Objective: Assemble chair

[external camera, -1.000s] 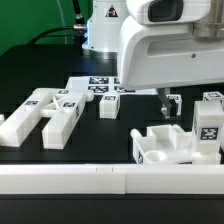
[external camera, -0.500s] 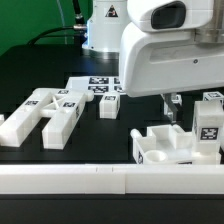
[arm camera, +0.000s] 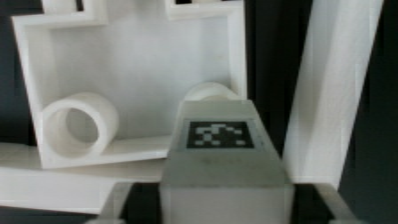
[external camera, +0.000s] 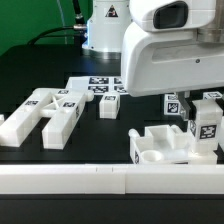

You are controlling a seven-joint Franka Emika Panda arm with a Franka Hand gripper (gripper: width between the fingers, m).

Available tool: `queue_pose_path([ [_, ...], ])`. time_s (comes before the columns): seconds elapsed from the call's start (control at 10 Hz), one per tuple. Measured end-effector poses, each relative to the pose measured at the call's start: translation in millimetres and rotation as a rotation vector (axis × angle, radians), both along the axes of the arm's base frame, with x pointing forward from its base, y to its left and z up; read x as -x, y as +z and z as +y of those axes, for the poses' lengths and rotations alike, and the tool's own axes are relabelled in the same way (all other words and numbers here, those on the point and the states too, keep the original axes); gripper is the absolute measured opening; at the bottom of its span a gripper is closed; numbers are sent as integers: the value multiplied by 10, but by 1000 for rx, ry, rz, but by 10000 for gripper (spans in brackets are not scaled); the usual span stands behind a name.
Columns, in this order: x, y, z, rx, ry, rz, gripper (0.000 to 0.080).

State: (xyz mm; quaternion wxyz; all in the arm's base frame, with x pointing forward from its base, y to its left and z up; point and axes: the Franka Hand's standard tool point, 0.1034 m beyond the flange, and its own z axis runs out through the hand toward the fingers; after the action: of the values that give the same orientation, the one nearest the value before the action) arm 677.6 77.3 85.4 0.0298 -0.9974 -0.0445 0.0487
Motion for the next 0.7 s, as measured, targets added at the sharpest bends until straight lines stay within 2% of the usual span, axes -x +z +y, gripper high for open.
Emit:
queue_pose_path([
  [0.4, -14, -6, 118, 8, -306, -10, 291],
  [0.7, -69, -6, 243, -24, -592, -48, 291],
])
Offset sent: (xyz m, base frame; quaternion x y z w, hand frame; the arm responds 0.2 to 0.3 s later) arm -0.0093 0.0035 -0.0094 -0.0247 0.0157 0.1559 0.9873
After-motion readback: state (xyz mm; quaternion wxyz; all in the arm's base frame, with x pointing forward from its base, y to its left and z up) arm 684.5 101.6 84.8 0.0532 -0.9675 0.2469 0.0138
